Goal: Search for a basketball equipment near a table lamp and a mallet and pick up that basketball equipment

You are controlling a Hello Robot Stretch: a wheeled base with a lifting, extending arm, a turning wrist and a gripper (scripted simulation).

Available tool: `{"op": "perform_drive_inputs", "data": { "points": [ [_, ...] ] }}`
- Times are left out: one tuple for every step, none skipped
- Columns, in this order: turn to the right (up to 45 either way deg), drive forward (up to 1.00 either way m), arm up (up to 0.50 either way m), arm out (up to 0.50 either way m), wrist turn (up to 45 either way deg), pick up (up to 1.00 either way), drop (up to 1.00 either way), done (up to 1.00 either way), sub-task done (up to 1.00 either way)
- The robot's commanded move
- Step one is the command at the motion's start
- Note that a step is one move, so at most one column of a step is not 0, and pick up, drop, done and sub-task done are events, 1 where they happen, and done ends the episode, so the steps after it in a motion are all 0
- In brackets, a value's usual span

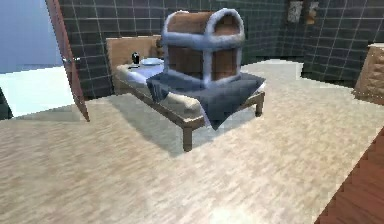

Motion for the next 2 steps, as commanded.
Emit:
{"op": "perform_drive_inputs", "data": {
  "points": [
    [0.0, 0.95, 0.00, 0.00, 0.0, 0.00, 0.00, 0.00, 0.00],
    [45.0, 0.00, 0.00, 0.00, 0.0, 0.00, 0.00, 0.00, 0.00]
  ]
}}
